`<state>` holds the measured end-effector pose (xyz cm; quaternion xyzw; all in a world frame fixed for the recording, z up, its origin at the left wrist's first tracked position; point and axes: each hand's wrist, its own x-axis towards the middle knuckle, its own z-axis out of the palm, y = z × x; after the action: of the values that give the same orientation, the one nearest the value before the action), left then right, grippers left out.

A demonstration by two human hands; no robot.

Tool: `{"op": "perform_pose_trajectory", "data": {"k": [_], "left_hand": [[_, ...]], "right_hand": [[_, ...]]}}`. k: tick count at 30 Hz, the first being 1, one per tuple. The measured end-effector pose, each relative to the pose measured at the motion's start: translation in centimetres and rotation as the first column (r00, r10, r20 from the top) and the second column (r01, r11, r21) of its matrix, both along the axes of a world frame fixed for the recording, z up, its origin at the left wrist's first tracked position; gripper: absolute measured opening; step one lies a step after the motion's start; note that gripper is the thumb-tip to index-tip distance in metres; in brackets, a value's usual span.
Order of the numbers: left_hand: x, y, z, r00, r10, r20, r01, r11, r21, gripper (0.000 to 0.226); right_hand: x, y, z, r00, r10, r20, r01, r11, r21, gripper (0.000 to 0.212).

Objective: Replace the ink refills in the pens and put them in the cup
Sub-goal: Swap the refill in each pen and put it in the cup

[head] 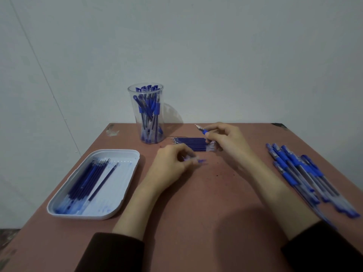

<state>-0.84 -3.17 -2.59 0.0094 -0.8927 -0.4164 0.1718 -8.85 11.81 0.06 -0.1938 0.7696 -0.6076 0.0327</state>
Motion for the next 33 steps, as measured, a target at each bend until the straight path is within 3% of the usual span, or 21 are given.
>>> {"op": "perform_pose_trajectory", "data": {"k": [4,7,14,24,28,31,33], "left_hand": [[-0.4,-0.5,0.1,0.977,0.204,-0.062,-0.184,0.953,0.242,0.01],[-0.3,-0.6,0.3,0.971,0.231,-0.061,-0.208,0.942,0.264,0.011],[-0.1,-0.4,0.3,0.976,0.205,-0.073,-0.18,0.947,0.266,0.013],[0.1,0.1,0.7,0.985,0.111,-0.13,-0.053,0.923,0.38,0.018],[0.3,0.5,0.9,0.98,0.035,-0.195,0.054,0.899,0.434,0.024],[0.4,0.8,1.0,0.978,-0.027,-0.207,0.123,0.878,0.464,0.032],[0.4,0.9,1.1,0.977,-0.046,-0.208,0.143,0.866,0.48,0.036]], "right_hand": [[0.3,0.2,-0.2,0.929,0.011,-0.37,0.092,0.961,0.26,0.018],[0.6,0.1,-0.1,0.856,0.084,-0.51,0.144,0.909,0.39,0.019],[1.0,0.2,0.1,0.852,0.103,-0.514,0.158,0.884,0.44,0.019],[1.4,-0.6,-0.2,0.897,0.176,-0.406,0.014,0.906,0.424,0.017],[2.1,-0.7,-0.3,0.913,0.158,-0.376,0.058,0.863,0.502,0.062],[2.2,-0.5,-0.3,0.918,0.084,-0.387,0.105,0.89,0.443,0.065],[2.2,-0.5,-0.2,0.906,0.049,-0.421,0.137,0.906,0.4,0.056]]}}
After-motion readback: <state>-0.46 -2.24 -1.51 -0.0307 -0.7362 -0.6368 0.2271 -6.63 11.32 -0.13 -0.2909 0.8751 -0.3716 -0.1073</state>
